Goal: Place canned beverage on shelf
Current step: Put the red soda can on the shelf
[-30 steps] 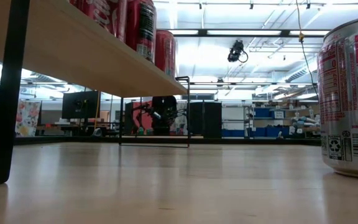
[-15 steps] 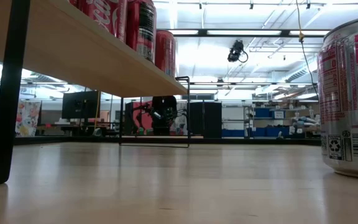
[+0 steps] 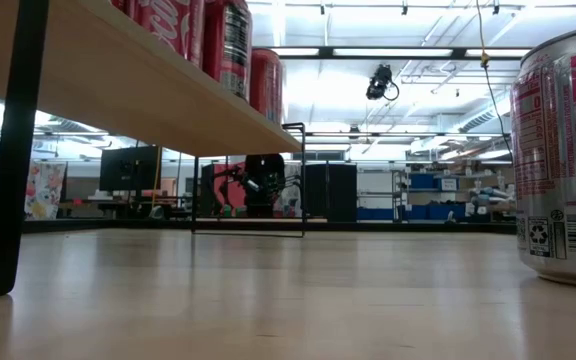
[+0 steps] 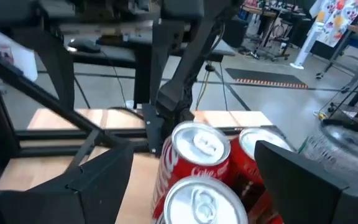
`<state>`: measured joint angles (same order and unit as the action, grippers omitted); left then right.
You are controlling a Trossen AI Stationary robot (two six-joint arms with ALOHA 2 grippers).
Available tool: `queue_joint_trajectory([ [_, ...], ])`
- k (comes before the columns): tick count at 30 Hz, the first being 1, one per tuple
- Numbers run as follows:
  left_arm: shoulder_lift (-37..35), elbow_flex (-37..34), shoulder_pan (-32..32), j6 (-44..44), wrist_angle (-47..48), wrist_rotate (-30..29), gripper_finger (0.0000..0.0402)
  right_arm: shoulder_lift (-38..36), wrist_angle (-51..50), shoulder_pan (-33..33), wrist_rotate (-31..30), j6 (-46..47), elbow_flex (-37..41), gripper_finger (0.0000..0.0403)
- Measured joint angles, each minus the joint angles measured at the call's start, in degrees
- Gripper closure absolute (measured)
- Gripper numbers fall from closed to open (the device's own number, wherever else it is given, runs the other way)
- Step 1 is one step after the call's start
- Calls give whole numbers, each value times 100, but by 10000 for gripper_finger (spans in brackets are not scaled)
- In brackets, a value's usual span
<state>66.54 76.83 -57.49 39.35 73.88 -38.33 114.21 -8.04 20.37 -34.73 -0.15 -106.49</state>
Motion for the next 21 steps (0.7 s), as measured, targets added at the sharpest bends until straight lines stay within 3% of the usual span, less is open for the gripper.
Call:
queue_joint_trajectory([
  [4,0,127,4,-13,159,2,2,301,-686,101,-259,-16,-597,56],
  [12,0,390,80,-155,142,1,2,1199,-2646,134,-267,338,-2860,56],
  [21,0,379,-2,-4,267,112,2,1268,-2734,-41,5,343,-2711,56],
])
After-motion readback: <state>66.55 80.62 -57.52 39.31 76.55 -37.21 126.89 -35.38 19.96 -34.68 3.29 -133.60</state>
